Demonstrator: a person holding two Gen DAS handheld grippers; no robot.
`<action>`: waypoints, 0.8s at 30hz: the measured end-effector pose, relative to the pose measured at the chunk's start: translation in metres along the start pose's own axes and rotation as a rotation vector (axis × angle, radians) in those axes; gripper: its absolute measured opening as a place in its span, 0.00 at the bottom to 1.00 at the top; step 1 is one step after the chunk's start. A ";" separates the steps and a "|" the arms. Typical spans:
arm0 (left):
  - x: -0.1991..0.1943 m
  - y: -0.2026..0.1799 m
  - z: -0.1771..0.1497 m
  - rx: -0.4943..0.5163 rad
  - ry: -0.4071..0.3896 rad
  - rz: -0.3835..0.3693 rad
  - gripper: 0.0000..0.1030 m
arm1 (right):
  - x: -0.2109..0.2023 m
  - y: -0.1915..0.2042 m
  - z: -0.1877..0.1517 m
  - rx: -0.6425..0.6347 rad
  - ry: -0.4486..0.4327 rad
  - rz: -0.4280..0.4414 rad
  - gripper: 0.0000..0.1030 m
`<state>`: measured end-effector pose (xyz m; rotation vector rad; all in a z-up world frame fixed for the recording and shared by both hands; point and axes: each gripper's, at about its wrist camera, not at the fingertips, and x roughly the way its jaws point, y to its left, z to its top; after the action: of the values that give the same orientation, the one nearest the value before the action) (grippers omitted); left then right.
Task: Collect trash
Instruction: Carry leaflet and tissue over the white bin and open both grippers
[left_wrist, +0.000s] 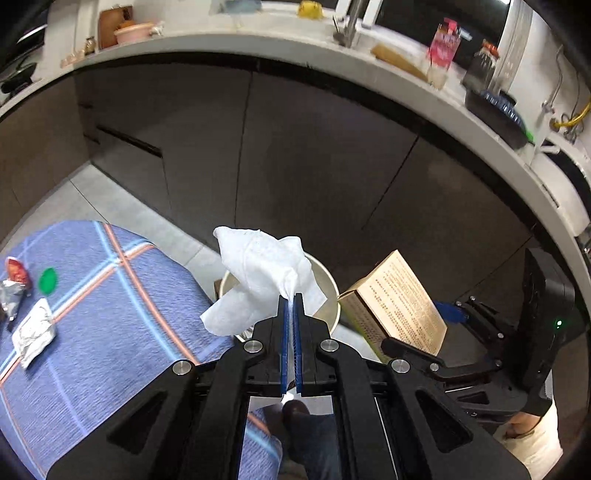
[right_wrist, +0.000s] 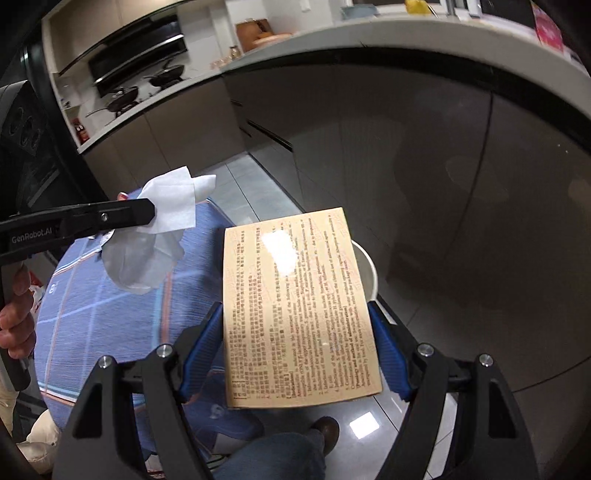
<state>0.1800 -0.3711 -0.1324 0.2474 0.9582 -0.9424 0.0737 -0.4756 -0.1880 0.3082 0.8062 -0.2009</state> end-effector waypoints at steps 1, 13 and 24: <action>0.011 0.000 0.001 -0.002 0.018 -0.001 0.02 | 0.005 -0.005 -0.001 0.004 0.010 -0.003 0.74; 0.105 0.009 0.015 -0.016 0.150 0.007 0.02 | 0.091 -0.024 0.008 -0.008 0.118 0.003 0.74; 0.146 0.030 0.015 -0.032 0.195 0.023 0.03 | 0.146 -0.023 0.012 -0.066 0.195 0.014 0.74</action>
<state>0.2456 -0.4456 -0.2450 0.3274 1.1462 -0.8923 0.1740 -0.5101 -0.2923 0.2741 1.0010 -0.1318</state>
